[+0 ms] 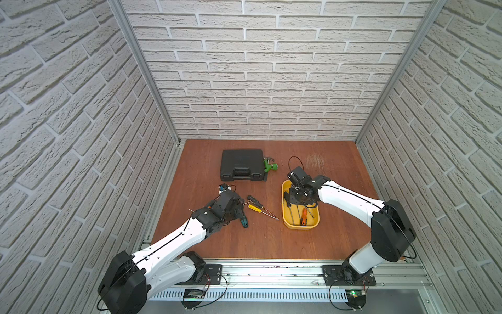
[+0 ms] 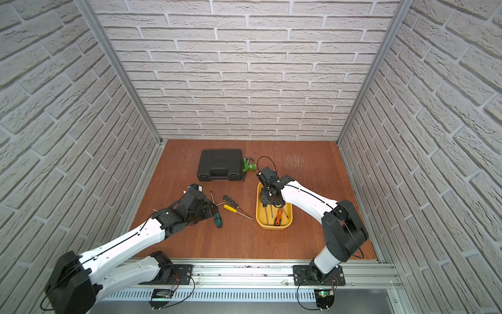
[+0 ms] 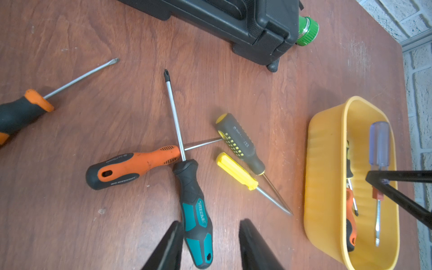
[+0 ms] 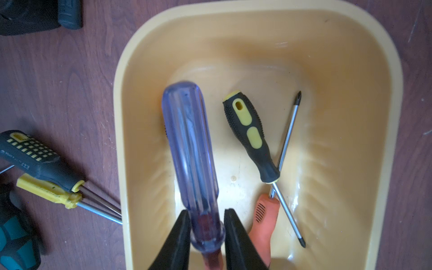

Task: Put the screwdriver on the desktop into the storage box
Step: Place the screwdriver in the storage box, then pick up the screwdriver from the center of the board.

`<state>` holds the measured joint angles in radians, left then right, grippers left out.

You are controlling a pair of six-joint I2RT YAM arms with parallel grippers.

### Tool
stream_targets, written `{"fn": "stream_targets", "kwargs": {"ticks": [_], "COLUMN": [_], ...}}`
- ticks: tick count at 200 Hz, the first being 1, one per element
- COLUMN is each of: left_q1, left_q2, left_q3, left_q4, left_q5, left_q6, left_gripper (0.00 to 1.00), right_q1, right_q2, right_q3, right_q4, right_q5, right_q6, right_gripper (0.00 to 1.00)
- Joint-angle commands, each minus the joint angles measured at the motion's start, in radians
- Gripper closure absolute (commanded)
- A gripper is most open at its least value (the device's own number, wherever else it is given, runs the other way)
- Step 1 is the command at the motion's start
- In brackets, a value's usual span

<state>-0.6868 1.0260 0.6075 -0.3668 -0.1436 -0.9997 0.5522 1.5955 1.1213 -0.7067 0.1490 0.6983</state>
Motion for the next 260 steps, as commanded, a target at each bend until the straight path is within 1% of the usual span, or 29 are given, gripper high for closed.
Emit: {"fn": "stream_targets", "kwargs": {"ticks": [1,29,54,105,132,169,189,219,260], "left_q1": [0.007,0.007,0.008,0.008,0.002,-0.047,-0.053,-0.056,-0.06], "left_q2": [-0.003,0.0,0.003,0.022,0.06,0.117,0.169,0.242,0.304], "left_q3": [-0.012,-0.008,-0.003,0.008,0.01,0.021,0.039,0.075,0.118], "left_q4": [0.025,0.025,0.024,0.026,0.033,0.044,0.034,0.001,-0.05], "left_q5": [0.002,0.003,0.006,0.022,0.044,0.03,0.043,0.056,0.055], "left_q6": [-0.002,-0.001,0.001,0.003,-0.01,-0.04,-0.046,-0.043,-0.033], "left_gripper": [0.56,0.56,0.55,0.49,0.5,0.52,0.53,0.53,0.52], "right_q1": [-0.005,-0.005,-0.005,-0.005,-0.004,-0.005,-0.005,-0.005,-0.005], "right_q2": [-0.018,-0.026,-0.052,-0.187,-0.287,-0.403,-0.45,-0.487,-0.495], "right_q3": [-0.009,-0.008,-0.008,-0.013,-0.046,-0.094,-0.12,-0.142,-0.155], "right_q4": [0.016,0.016,0.012,0.028,0.076,0.131,0.158,0.173,0.168], "right_q5": [0.01,0.007,0.006,0.006,0.01,0.011,0.006,0.003,0.0], "right_q6": [-0.01,-0.01,-0.008,-0.009,-0.01,-0.005,-0.007,-0.01,-0.008], "right_gripper": [0.67,0.62,0.61,0.61,0.61,0.61,0.61,0.62,0.62]}}
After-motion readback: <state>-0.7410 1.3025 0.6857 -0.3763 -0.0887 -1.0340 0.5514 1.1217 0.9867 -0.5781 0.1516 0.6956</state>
